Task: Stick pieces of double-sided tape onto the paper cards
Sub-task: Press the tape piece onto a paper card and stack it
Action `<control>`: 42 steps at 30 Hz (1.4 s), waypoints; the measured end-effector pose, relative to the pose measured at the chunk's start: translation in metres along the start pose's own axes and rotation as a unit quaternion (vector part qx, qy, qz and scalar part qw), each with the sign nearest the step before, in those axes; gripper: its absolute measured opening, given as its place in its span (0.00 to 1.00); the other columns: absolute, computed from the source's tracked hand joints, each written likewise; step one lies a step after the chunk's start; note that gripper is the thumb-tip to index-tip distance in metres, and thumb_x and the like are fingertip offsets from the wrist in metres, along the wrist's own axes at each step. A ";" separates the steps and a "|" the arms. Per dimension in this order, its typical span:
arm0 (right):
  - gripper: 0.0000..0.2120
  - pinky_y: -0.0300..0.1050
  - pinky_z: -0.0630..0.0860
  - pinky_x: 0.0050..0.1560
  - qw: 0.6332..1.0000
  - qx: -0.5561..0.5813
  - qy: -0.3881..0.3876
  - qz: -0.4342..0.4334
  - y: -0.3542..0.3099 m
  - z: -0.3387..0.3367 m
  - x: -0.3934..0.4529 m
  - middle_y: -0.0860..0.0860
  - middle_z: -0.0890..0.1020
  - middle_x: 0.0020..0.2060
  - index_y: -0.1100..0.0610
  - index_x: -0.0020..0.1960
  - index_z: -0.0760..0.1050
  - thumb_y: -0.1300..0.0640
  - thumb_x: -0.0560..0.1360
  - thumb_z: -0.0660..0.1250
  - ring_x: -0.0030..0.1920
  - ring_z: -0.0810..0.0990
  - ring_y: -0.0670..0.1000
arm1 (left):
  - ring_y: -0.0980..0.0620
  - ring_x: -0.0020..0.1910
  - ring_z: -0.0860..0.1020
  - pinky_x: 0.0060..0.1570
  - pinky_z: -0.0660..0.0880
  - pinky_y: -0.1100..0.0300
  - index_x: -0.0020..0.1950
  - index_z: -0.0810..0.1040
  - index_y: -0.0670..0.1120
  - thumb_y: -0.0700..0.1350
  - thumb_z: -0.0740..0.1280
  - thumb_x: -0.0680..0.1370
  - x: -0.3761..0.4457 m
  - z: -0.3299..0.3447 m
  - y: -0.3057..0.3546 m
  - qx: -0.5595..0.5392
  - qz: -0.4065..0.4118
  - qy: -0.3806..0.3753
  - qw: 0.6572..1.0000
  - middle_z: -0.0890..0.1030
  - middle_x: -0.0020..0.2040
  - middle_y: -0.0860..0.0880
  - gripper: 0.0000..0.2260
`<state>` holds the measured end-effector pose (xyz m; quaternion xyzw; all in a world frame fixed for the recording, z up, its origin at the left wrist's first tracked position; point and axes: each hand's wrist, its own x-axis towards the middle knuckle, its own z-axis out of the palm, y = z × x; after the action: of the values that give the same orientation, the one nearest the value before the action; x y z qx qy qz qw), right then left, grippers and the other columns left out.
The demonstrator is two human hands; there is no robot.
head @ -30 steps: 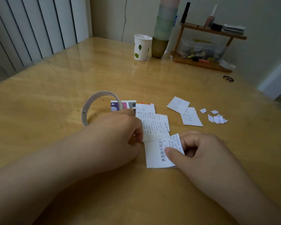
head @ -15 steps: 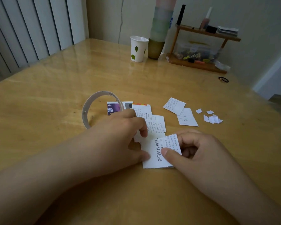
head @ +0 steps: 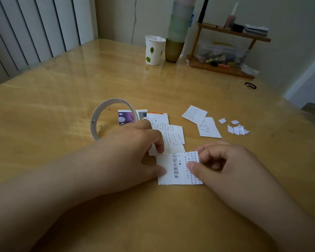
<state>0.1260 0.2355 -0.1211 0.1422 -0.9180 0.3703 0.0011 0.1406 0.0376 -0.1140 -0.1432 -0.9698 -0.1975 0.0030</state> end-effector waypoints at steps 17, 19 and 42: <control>0.11 0.25 0.66 0.36 0.999 -0.002 -0.031 0.025 0.000 -0.005 0.008 0.39 0.80 0.40 0.56 0.31 0.80 0.52 0.67 0.76 0.32 0.73 0.33 | 0.66 0.42 0.69 0.39 0.65 0.72 0.43 0.69 0.62 0.62 0.67 0.68 0.002 0.003 -0.003 0.002 0.000 0.002 1.000 0.68 0.44 0.61 0.10; 0.11 0.25 0.66 0.36 0.999 -0.001 -0.035 0.026 0.001 -0.005 0.008 0.39 0.80 0.40 0.56 0.32 0.80 0.52 0.68 0.76 0.32 0.73 0.33 | 0.66 0.42 0.69 0.39 0.65 0.72 0.42 0.69 0.62 0.62 0.66 0.67 0.002 0.003 -0.004 -0.001 0.001 0.003 1.000 0.68 0.44 0.61 0.09; 0.12 0.25 0.66 0.35 0.999 -0.005 -0.038 0.026 0.001 -0.005 0.008 0.40 0.80 0.40 0.53 0.30 0.77 0.52 0.67 0.76 0.32 0.73 0.33 | 0.64 0.42 0.70 0.38 0.66 0.72 0.43 0.70 0.62 0.62 0.67 0.67 0.002 0.002 -0.002 0.006 -0.002 0.002 1.000 0.68 0.43 0.60 0.10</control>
<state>0.1176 0.2376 -0.1172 0.1328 -0.9223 0.3603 -0.0430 0.1386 0.0371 -0.1167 -0.1410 -0.9713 -0.1917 0.0050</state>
